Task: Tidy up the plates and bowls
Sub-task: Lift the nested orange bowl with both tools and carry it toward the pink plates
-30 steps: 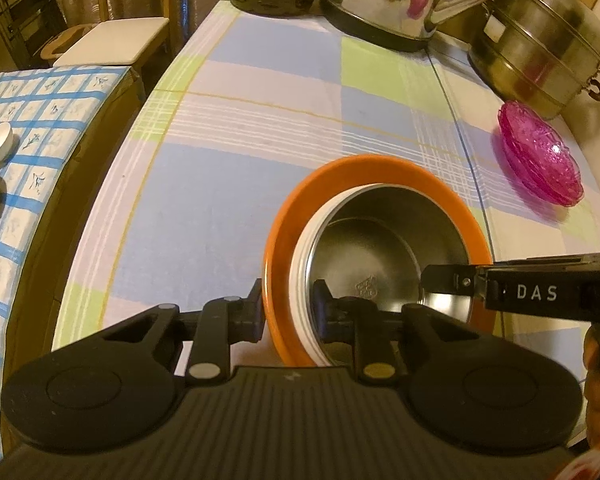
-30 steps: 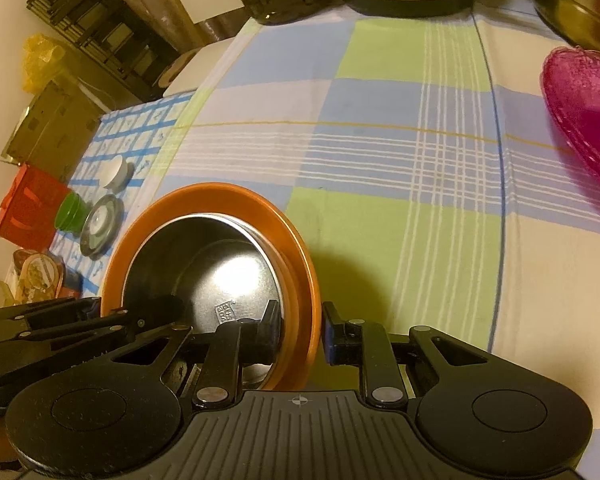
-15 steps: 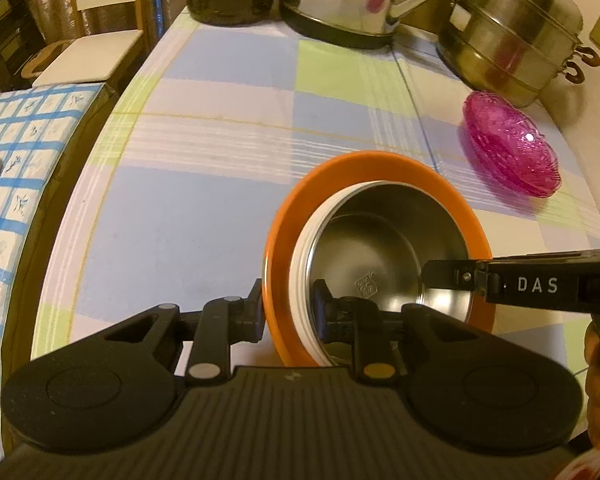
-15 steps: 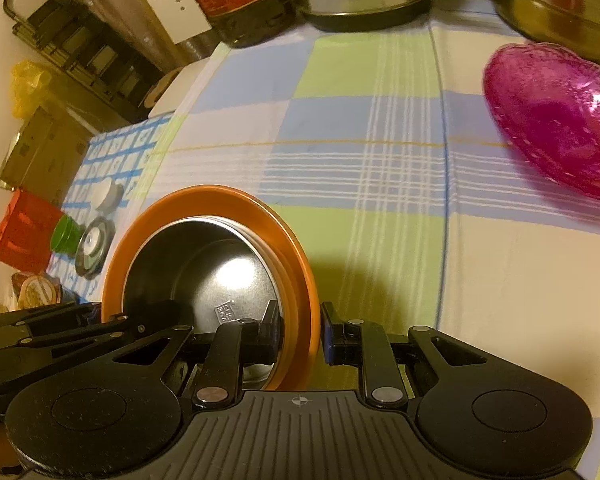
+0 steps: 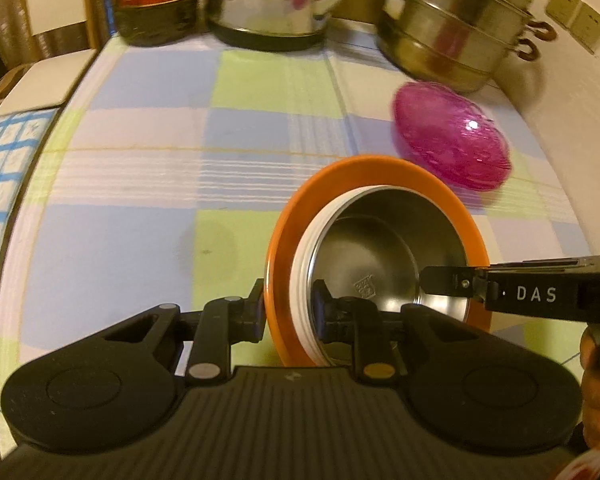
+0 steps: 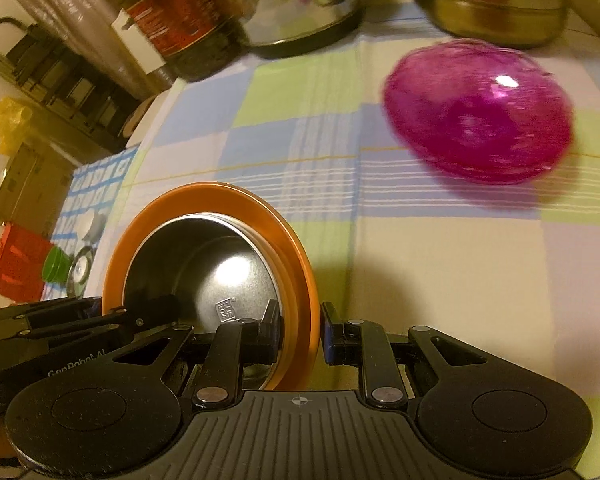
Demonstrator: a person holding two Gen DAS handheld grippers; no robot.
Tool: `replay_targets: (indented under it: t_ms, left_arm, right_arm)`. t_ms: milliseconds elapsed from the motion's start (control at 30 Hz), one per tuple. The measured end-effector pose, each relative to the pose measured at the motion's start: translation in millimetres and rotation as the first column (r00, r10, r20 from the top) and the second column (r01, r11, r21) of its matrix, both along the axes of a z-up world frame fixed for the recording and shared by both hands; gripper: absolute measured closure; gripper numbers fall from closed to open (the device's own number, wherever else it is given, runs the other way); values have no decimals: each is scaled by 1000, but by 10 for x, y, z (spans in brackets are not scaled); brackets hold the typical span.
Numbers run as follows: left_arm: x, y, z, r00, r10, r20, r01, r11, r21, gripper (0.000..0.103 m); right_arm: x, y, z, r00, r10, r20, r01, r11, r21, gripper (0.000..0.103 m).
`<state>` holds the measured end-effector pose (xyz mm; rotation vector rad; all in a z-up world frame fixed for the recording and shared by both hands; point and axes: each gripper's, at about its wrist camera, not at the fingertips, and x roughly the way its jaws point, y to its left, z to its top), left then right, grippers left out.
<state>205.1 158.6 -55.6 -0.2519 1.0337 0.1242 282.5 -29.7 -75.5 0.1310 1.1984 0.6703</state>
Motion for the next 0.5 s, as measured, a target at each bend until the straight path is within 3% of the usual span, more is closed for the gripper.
replay_targets:
  t_ms: [500]
  left_arm:
    - [328, -836, 31, 992, -128, 9, 128, 992, -3, 83]
  right_arm:
    - [129, -917, 74, 990, -142, 18, 142, 990, -10, 83]
